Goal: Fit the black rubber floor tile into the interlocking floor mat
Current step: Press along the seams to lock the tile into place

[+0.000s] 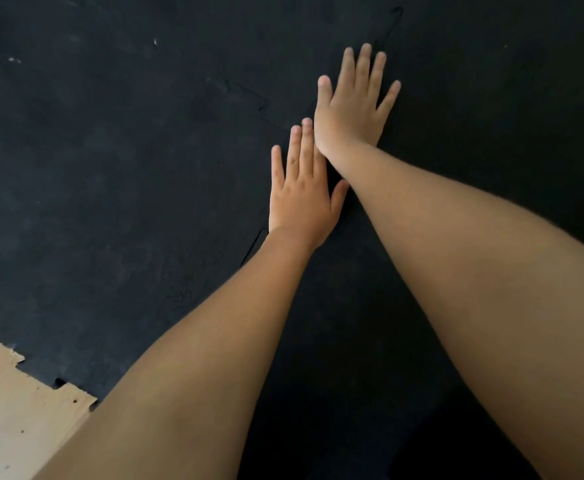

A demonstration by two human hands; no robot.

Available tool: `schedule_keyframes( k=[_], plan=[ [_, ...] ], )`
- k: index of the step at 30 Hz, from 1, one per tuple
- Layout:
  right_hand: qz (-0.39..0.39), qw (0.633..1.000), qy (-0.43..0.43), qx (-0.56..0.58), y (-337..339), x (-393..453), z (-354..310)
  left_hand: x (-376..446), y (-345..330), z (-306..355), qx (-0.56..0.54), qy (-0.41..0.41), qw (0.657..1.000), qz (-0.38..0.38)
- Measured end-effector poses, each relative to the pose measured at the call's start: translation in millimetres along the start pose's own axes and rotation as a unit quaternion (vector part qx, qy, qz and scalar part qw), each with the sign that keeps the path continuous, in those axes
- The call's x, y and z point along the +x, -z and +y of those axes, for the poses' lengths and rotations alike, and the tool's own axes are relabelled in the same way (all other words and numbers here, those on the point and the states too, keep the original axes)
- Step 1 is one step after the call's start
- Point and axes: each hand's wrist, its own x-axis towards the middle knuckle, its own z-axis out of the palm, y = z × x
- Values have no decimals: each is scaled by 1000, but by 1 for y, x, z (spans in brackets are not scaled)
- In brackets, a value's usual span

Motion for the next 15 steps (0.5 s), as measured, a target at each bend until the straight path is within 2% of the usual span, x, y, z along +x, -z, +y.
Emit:
schedule_keyframes(
  k=[5,9,13,15],
  plan=[
    [24,999,12,-47,0,-1,-3,4,0,1,40,2,999,-15],
    [30,999,26,-28,0,-6,-1,1,1,4,76,9,997,-23],
    [0,998,62,13,7,-11,6,2,6,6,98,0,994,-47],
    [18,997,61,39,10,-19,25,2,10,7,99,5,994,-48]
  ],
)
